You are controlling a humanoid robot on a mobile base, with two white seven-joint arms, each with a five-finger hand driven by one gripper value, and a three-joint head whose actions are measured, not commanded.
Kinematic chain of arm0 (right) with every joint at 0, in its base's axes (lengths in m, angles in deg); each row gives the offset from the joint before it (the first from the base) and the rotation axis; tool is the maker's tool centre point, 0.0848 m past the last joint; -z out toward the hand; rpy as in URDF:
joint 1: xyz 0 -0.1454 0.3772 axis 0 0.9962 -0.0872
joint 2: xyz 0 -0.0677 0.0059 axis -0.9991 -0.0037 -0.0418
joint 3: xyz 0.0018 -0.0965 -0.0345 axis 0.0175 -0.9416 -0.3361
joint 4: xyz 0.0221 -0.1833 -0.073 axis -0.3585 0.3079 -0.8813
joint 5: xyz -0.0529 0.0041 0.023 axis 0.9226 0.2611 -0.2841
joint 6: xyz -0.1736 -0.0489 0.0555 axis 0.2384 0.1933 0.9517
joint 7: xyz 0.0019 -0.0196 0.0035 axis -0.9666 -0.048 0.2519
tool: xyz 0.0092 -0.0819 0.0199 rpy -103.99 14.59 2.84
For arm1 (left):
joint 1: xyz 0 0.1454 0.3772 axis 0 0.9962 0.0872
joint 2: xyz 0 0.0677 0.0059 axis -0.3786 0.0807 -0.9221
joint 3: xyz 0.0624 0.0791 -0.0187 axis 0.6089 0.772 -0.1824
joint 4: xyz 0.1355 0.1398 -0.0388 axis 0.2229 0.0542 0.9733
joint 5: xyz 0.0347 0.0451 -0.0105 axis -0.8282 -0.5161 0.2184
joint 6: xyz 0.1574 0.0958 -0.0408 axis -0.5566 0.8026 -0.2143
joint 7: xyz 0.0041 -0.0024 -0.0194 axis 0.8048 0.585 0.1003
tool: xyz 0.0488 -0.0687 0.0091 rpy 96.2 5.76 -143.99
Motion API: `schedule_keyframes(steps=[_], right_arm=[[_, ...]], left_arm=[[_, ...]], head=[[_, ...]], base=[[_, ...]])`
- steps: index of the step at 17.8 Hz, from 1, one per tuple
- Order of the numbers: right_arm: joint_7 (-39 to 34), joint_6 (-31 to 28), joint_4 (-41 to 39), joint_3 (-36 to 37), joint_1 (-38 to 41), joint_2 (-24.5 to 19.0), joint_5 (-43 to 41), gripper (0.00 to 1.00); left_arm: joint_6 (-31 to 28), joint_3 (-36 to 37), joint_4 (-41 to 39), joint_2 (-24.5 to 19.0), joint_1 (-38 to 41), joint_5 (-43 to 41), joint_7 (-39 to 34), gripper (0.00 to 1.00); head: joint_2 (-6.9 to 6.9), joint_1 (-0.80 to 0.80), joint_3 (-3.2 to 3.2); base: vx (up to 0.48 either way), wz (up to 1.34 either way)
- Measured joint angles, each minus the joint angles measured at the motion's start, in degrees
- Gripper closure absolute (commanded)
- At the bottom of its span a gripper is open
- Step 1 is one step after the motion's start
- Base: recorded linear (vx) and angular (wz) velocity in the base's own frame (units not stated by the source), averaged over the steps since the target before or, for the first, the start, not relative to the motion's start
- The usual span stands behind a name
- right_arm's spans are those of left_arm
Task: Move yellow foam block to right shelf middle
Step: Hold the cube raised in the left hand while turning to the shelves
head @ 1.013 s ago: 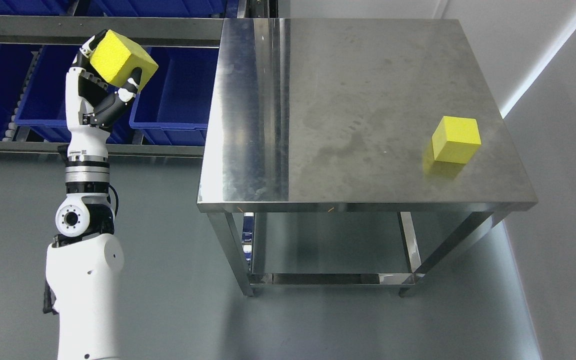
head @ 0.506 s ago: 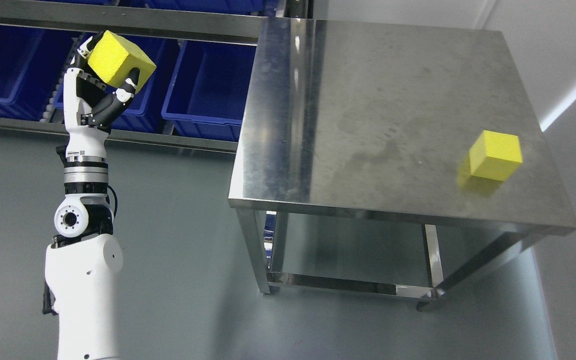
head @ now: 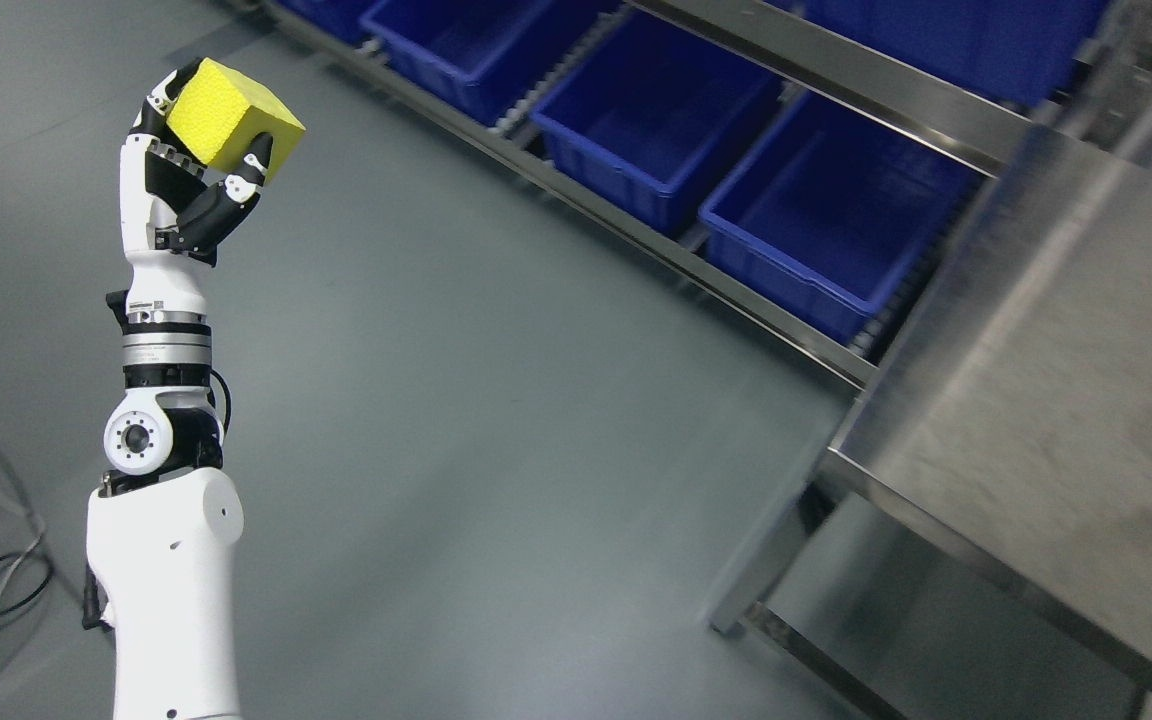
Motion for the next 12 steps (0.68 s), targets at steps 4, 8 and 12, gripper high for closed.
schedule_keyframes(steps=[4,8,12], right_arm=[[0.0,0.0,0.0,0.0,0.0,0.0,0.0,0.00],[0.0,0.0,0.0,0.0,0.0,0.0,0.0,0.00],[0.0,0.0,0.0,0.0,0.0,0.0,0.0,0.00]], left_arm=[[-0.1,-0.2,-0.4,0.0,0.1,0.0,0.0,0.56],[-0.1,-0.4,-0.8,0.0,0.1,0.0,0.0,0.56],[-0.1,-0.7,-1.3,0.0,0.2,0.0,0.1,0.56]], head=[[0.00,0.00,0.00],[0.00,0.00,0.00],[0.00,0.00,0.00]], base=[[0.083,1.23],[0.100,0.84],[0.121,0.54]])
